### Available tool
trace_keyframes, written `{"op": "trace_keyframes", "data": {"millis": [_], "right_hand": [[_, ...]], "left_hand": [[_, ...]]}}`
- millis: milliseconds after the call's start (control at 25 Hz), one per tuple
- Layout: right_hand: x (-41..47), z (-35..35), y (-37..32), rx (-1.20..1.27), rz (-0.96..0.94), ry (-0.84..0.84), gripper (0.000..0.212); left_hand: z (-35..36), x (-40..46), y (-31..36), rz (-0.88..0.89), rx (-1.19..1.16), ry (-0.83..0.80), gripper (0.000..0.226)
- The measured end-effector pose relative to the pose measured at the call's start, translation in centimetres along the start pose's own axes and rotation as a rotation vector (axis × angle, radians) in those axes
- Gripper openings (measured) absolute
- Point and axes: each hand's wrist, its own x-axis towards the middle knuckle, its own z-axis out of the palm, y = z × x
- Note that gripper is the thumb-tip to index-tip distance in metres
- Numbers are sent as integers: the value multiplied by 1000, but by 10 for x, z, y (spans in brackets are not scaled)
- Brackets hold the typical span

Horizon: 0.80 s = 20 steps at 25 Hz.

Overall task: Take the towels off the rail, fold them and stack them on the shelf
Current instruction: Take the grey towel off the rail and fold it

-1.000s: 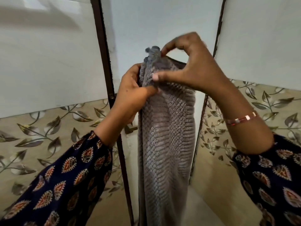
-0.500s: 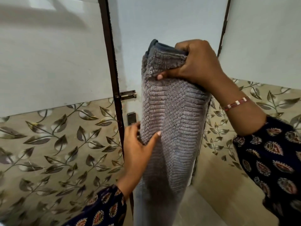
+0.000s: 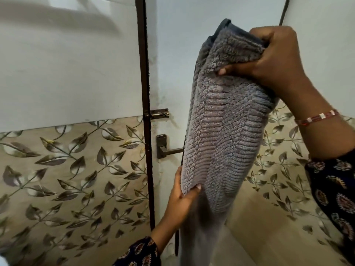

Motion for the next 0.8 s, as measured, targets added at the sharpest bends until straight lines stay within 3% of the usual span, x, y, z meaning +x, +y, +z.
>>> {"op": "trace_keyframes", "data": {"millis": [80, 200, 280, 360, 520, 600, 680, 800], "right_hand": [[1, -4, 3, 10, 3, 22, 65], [0, -13, 9, 40, 18, 10, 62], [-2, -19, 13, 51, 7, 3, 62], [-4, -21, 14, 40, -20, 9, 67], [-6, -20, 12, 14, -59, 4, 71], [-7, -22, 15, 0, -69, 1, 73], [-8, -26, 19, -8, -63, 2, 74], [-9, -31, 21, -15, -56, 8, 73]], "left_hand": [[3, -1, 1, -4, 49, -74, 63], [5, 1, -2, 66, 66, 97, 67], [-4, 9, -3, 19, 4, 163, 84], [-14, 19, -3, -41, 1, 20, 93], [-21, 30, -4, -150, 127, -322, 85], [-18, 30, -7, -186, 131, -290, 70], [-16, 31, -11, -137, 188, -157, 51], [-19, 33, -13, -11, 427, -10, 53]]}}
